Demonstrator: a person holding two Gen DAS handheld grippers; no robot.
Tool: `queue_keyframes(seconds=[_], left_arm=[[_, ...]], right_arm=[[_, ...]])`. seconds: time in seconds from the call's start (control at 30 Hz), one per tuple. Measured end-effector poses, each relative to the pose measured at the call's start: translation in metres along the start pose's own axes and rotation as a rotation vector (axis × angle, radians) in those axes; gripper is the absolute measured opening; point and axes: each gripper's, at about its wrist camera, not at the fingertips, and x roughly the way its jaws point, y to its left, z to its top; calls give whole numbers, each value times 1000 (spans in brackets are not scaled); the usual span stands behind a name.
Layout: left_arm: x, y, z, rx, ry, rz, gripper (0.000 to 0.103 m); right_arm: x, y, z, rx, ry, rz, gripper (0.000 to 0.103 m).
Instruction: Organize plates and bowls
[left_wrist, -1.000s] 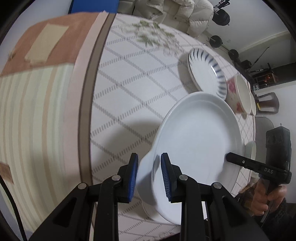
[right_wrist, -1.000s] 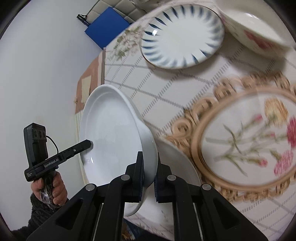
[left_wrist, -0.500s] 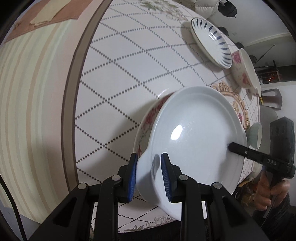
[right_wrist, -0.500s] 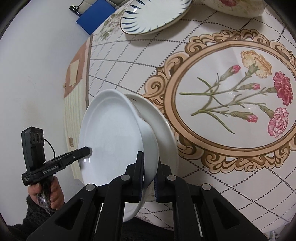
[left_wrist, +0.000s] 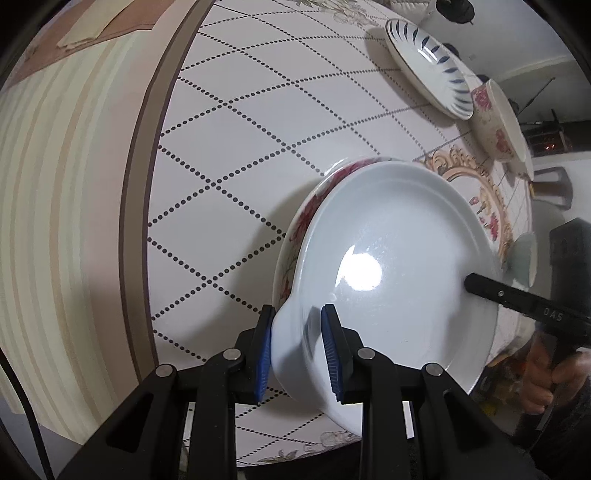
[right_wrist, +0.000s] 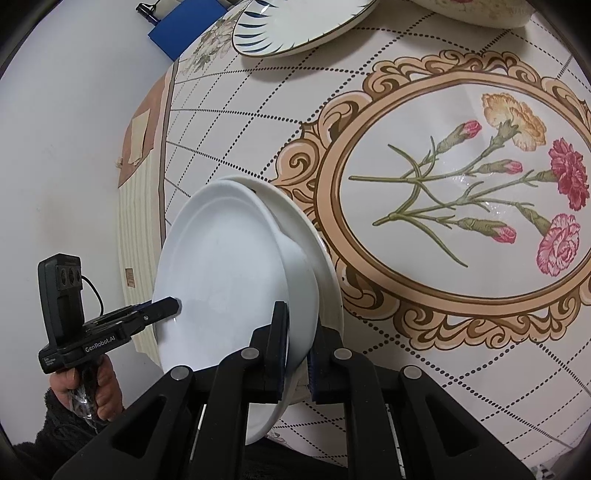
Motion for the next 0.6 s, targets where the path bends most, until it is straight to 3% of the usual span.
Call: queue_keyframes(seconds=[0.6], left_arm=[[23,-2,-8,-4,34,39,22]], right_arm=[[14,3,4,-41,-41,-34,12]])
